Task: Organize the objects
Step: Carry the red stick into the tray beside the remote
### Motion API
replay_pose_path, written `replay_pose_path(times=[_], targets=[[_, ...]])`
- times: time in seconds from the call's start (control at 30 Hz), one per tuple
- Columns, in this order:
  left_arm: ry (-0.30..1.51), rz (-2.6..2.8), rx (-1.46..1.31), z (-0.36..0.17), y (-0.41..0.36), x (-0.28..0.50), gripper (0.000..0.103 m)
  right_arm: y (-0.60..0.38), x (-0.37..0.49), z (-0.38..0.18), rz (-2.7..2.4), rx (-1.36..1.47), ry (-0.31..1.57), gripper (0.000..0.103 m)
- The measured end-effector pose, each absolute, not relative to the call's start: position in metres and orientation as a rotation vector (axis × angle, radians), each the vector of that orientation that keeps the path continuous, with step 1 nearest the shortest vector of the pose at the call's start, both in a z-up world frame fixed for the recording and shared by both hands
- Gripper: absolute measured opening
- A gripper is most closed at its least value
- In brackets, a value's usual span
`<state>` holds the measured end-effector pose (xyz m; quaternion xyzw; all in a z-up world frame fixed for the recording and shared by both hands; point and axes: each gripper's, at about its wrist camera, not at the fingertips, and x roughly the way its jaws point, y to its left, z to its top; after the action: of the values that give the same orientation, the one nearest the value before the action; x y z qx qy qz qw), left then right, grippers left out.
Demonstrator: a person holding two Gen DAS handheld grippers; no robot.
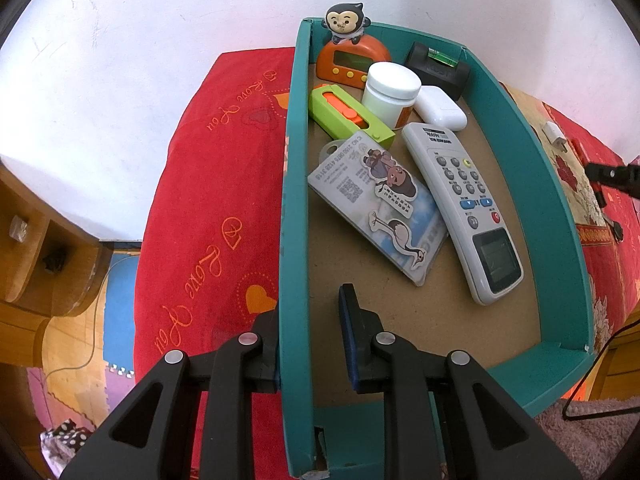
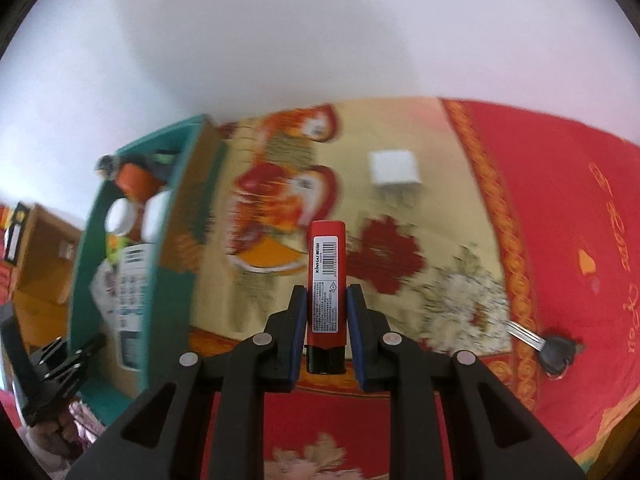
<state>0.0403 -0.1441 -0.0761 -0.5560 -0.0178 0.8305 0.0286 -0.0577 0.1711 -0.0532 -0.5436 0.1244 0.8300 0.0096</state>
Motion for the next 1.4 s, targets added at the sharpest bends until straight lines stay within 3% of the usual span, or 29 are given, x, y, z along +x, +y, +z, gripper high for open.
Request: replay_pose_path(times=[0.33, 0.67, 1.17, 1.4], targets=[[-0.055, 2.56, -1.714, -0.076, -0.147, 0.037, 0.022, 0.111, -0.071, -0.022, 2.749, -1.739, 0.34, 0.019], [-0.048, 2.556, -1.706, -0.078, -0.149, 0.031, 0.022, 0.049, -0.097, -0.031, 2.806, -1.832, 0.237, 0.019], [-0.038, 2.551, -1.687, -0.079, -0.15, 0.029, 0.022, -0.01, -0.123, -0.067, 2.614, -1.913, -0.183, 0.019], [-0.032, 2.55, -1.681, -0.079, -0.148, 0.032, 0.022, -0.02, -0.127, -0.081, 2.532, -1.947, -0.276, 0.019]])
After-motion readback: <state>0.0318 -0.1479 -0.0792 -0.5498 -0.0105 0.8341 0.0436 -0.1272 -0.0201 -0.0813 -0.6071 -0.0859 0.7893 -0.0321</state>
